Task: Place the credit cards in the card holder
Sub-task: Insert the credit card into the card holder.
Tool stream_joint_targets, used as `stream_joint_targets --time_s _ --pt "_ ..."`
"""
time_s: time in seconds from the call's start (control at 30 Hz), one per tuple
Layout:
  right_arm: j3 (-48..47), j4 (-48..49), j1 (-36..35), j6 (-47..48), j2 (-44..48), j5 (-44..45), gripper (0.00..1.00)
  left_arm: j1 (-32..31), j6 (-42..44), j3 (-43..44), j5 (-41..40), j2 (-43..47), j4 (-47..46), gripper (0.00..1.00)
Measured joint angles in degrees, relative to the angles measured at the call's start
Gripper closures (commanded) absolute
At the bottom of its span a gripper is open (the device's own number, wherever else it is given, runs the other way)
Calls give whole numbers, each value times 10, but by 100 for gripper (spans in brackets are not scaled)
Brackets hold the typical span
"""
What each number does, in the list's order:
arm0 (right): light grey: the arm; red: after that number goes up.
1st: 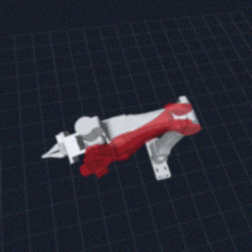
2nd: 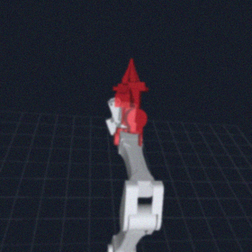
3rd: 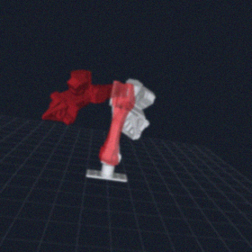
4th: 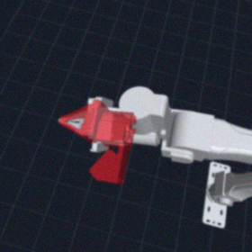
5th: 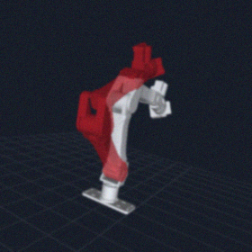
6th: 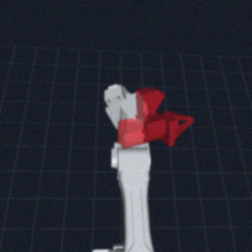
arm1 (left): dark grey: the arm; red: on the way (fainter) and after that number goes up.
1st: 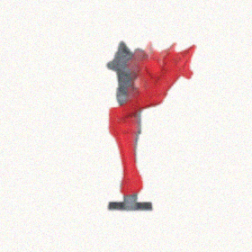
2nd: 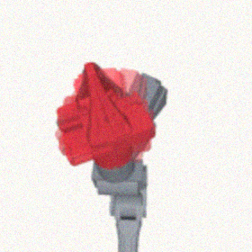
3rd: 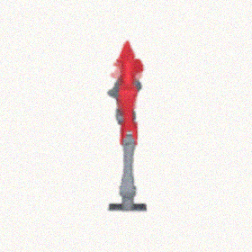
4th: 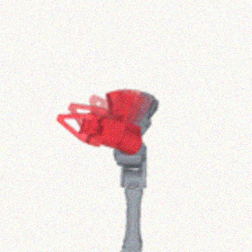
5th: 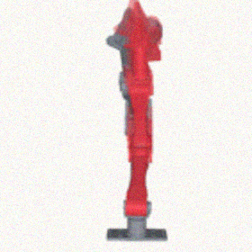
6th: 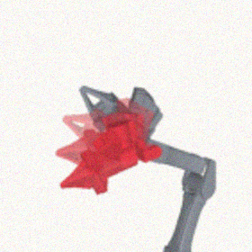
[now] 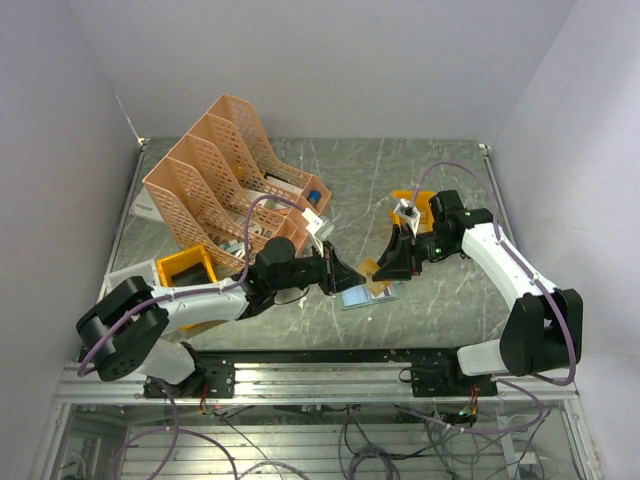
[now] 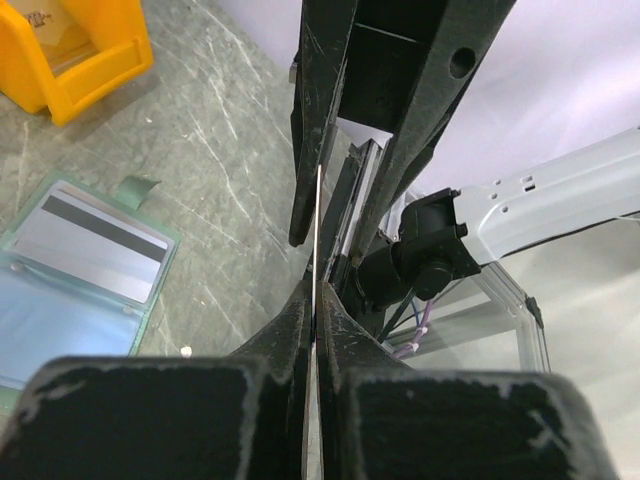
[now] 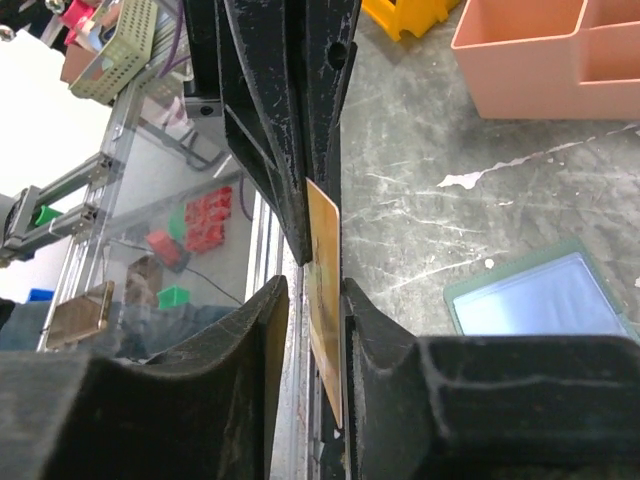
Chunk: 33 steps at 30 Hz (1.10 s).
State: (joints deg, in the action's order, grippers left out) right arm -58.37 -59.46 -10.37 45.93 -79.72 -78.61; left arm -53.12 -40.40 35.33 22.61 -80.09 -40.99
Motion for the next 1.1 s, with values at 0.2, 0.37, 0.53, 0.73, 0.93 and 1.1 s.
stream_joint_targets --time_s 0.2,0.37,0.53,0.73,0.93,1.1 --pt "0 -2 -3 7 3 8 72 17 8 0 13 19 2 93" --pt "-2 -32 -13 40 -11 13 74 25 21 0 26 32 7 93" --pt "-8 -55 -15 56 -22 14 73 34 34 0 51 32 23 93" --pt "-12 -52 -15 50 -22 14 73 50 47 9 87 32 46 93" --pt "-46 -88 -20 80 -38 12 73 54 76 48 143 17 89 93" --pt "-87 -148 -34 146 -82 9 74 55 150 124 189 -11 211 93"
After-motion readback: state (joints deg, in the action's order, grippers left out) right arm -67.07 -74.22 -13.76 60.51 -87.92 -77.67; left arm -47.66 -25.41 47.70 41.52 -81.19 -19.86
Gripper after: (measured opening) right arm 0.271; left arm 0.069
